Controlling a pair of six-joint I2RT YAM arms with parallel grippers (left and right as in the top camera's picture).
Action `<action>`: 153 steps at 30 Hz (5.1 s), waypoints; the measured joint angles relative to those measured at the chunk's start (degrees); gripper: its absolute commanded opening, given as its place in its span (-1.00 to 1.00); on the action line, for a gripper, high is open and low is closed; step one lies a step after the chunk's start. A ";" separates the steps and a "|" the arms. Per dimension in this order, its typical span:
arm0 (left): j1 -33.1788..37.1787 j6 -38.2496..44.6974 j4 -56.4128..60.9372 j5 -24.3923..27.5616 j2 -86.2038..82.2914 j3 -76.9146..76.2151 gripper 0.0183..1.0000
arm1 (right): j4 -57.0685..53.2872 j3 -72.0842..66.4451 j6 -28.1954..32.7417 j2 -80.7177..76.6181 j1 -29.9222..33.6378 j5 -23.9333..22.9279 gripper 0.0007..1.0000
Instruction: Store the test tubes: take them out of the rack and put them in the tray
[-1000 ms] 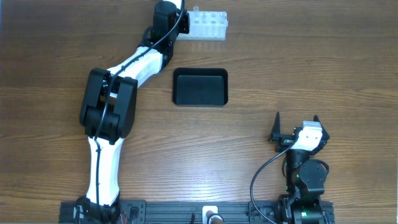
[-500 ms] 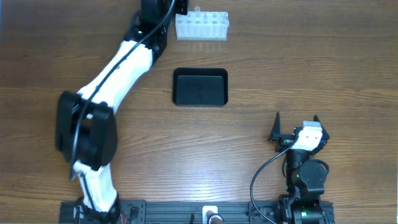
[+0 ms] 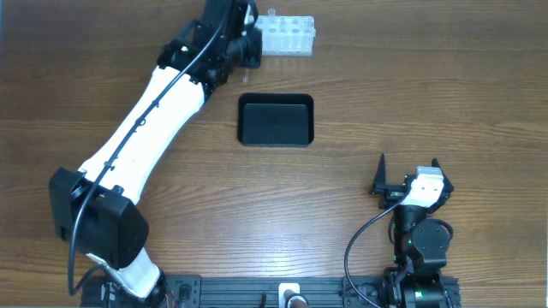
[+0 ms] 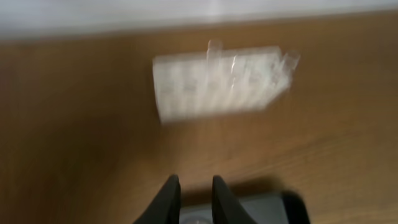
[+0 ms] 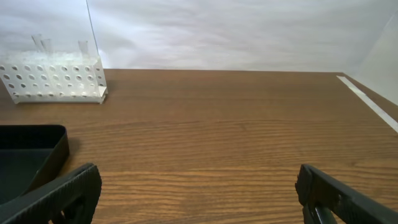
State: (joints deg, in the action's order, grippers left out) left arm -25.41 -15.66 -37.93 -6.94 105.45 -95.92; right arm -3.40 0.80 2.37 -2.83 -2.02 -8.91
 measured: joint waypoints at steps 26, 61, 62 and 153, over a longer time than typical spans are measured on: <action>-4.55 -11.26 -10.91 -1.73 11.21 0.09 -0.96 | 0.00 0.00 0.04 0.00 0.02 0.00 0.98; -3.39 -11.45 -9.20 -2.56 17.73 0.13 -0.79 | 0.00 0.00 0.02 0.00 0.02 0.00 0.98; -3.39 -11.45 -9.20 -2.56 17.97 0.13 -0.76 | 0.00 0.00 0.02 0.00 0.02 0.00 0.98; 4.76 13.09 50.12 8.50 27.98 -1.51 0.42 | 0.00 0.00 0.00 0.00 0.02 0.00 0.99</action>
State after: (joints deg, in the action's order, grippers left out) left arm -20.64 -2.57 12.19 1.56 133.43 -97.43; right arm -3.40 0.80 2.37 -2.83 -2.00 -8.91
